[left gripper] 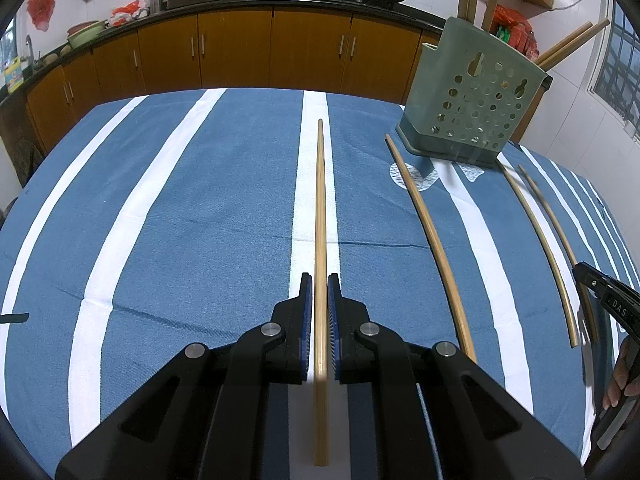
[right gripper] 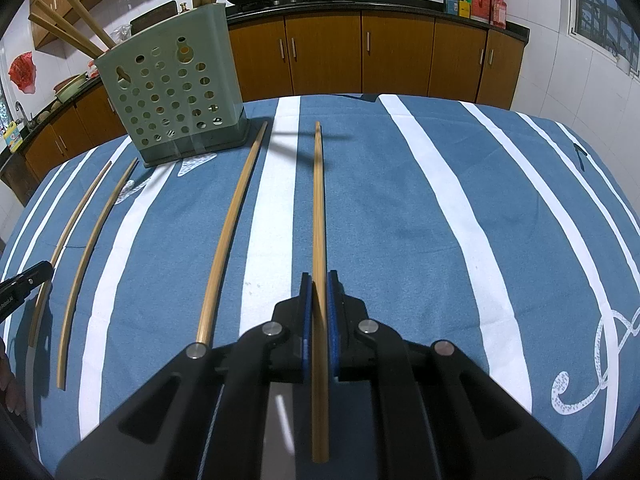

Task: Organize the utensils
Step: 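Hold the grasped chopsticks in both tools on the table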

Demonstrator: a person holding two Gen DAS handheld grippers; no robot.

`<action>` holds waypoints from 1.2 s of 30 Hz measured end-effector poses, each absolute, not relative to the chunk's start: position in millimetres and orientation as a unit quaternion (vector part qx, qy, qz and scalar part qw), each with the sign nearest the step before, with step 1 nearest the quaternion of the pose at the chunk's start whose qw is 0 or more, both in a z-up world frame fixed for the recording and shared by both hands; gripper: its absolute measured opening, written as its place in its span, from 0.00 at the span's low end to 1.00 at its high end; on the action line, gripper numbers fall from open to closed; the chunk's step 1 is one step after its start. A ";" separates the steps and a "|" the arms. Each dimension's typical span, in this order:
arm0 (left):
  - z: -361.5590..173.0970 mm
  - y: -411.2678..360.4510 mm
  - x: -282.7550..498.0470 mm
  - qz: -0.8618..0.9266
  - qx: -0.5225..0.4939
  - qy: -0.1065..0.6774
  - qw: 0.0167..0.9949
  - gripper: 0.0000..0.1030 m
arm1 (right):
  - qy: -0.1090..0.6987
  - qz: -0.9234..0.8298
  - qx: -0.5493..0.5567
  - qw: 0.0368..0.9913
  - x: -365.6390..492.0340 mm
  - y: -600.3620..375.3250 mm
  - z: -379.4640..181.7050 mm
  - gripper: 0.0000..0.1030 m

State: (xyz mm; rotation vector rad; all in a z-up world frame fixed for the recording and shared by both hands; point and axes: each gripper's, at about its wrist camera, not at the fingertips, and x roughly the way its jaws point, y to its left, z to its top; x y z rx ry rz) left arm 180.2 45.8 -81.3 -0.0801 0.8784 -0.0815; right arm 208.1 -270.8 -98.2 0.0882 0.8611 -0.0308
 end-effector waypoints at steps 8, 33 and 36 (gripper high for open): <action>-81.4 46.1 180.0 -0.039 -0.039 0.425 0.904 0.09 | 0.417 -0.015 0.043 0.908 208.1 -270.9 -98.3 0.09; -80.5 41.8 172.5 -0.032 -0.016 0.425 0.905 0.07 | 0.417 -0.013 0.049 0.908 194.5 -270.9 -97.0 0.08; -76.8 42.2 169.4 -0.033 -0.014 0.426 0.904 0.07 | 0.399 -0.012 0.053 0.915 188.7 -274.2 -85.4 0.08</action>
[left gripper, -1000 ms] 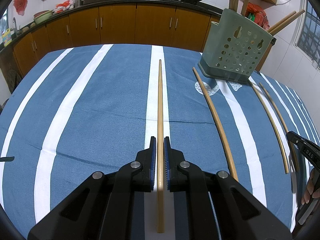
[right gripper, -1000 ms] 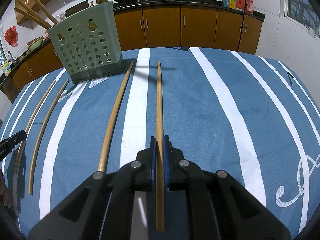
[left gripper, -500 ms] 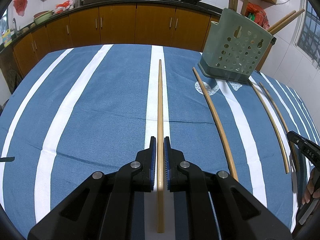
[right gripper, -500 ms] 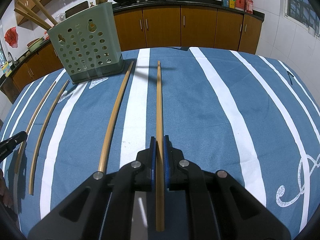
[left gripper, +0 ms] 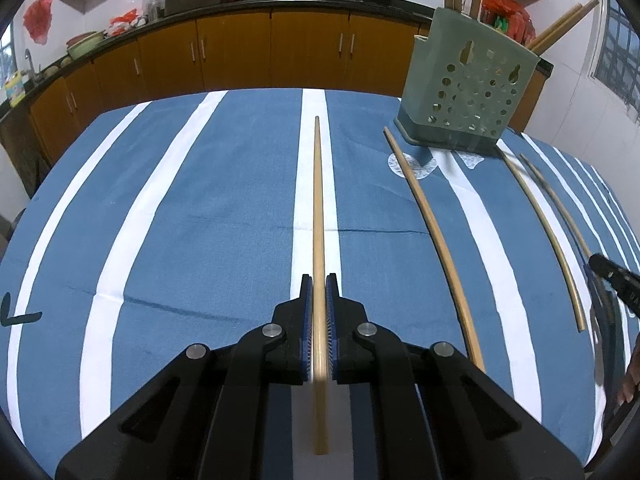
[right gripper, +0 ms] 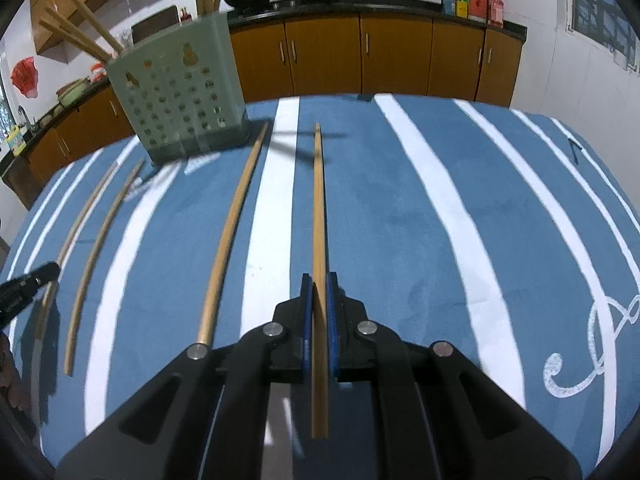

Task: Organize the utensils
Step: 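Hold the grasped chopsticks in both tools on the table, then lift both held chopsticks up and carry them over the green holder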

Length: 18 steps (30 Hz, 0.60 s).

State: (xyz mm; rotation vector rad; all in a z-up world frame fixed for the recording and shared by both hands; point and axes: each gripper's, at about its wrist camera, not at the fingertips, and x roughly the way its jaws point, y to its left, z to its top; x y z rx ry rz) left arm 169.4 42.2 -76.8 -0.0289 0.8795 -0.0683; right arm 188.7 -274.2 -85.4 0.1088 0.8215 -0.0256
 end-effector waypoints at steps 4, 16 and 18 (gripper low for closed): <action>-57.8 45.6 162.3 -0.040 -0.023 0.403 0.914 0.07 | 0.364 -0.014 0.060 0.929 182.5 -279.8 -59.1 0.08; 29.5 55.3 161.9 -0.050 -0.052 0.311 0.948 0.07 | 0.246 -0.016 0.081 0.966 171.2 -289.6 19.8 0.08; 43.7 55.5 165.0 -0.057 -0.054 0.300 0.951 0.07 | 0.234 -0.014 0.084 0.969 172.5 -291.3 31.0 0.08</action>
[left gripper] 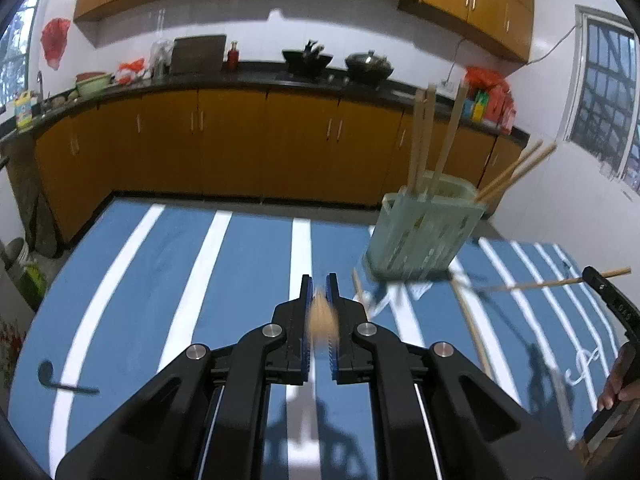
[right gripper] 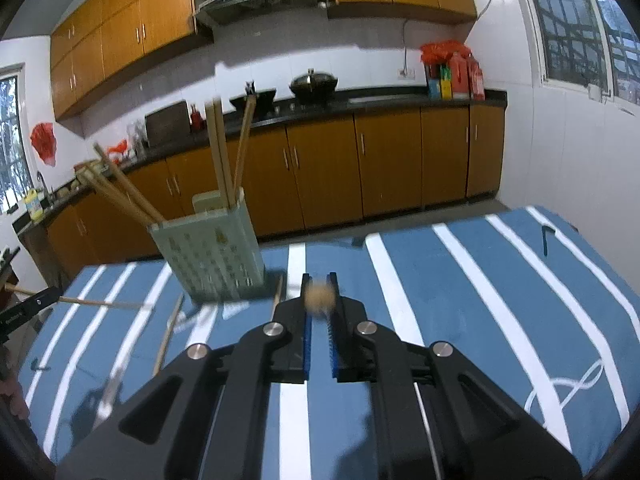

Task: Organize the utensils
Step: 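Lift both held chopsticks up and carry them over the green holder, then open the right tool over the holder while the left tool releases its chopstick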

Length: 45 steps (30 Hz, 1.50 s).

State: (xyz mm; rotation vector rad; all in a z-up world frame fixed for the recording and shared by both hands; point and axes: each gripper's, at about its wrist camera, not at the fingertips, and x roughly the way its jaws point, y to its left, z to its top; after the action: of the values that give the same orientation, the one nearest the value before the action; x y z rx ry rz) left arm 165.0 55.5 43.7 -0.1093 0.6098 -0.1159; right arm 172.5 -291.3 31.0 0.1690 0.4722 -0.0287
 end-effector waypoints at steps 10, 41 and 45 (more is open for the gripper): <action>108.3 40.1 161.7 -0.104 -0.041 0.242 0.964 0.07 | 0.145 0.049 0.107 0.982 163.8 -281.2 113.6 0.08; 117.4 -28.4 249.2 -0.103 -0.068 0.149 0.981 0.08 | 0.136 0.070 0.088 0.984 269.3 -227.0 117.0 0.12; 125.3 -23.2 242.4 -0.102 -0.073 0.147 0.981 0.16 | 0.129 0.068 0.091 0.985 260.8 -227.4 122.0 0.14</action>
State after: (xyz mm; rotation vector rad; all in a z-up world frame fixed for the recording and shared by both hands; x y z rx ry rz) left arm 242.4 -23.2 125.3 -0.1475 0.2953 -0.2061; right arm 260.8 -227.4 122.0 0.1822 0.2597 0.1373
